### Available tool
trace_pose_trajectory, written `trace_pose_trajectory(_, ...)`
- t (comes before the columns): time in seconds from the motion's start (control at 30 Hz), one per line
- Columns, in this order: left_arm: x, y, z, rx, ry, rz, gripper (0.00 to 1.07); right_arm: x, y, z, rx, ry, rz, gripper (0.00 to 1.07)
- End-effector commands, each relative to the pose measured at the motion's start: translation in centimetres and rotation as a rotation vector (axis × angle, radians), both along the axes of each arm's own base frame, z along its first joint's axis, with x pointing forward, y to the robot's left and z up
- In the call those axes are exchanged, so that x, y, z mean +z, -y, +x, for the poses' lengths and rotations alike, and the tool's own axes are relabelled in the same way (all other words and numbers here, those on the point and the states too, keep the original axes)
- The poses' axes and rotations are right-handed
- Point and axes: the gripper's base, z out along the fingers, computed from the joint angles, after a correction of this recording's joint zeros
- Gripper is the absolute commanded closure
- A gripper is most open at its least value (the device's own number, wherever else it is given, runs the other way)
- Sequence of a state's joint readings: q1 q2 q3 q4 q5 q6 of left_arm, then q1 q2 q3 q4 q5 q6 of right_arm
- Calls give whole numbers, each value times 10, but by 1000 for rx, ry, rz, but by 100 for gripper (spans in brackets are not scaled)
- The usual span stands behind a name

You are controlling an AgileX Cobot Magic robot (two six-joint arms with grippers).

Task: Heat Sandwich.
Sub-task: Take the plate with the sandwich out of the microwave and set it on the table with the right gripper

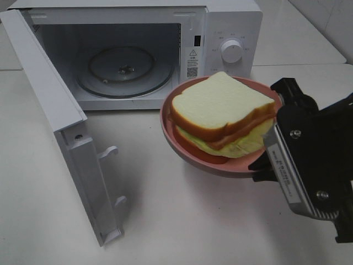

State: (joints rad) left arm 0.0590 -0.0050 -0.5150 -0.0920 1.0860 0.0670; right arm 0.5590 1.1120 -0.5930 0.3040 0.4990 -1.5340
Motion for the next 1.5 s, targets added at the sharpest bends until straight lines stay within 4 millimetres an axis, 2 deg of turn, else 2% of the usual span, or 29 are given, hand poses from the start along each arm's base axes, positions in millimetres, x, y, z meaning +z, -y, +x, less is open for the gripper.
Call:
trace_pose_trajectory(0.03, 1, 0, -2, -7, 28, -5, 9, 6, 8, -3, -94, 3, -2, 107)
trace_pose_trajectory(0.27, 1, 0, -2, -7, 28, -5, 9, 5, 21, 0, -299, -17, -55, 107)
trace_pose_trajectory(0.63, 1, 0, -2, -7, 28, -5, 9, 6, 31, 6, -484, 16, -64, 107)
trace_pose_trajectory(1.13, 1, 0, -2, -7, 28, -5, 9, 11, 45, 15, -893, 63, 45, 107)
trace_pose_trajectory(1.5, 1, 0, -2, -7, 28, -5, 9, 13, 53, 17, -1091, 78, 96, 107)
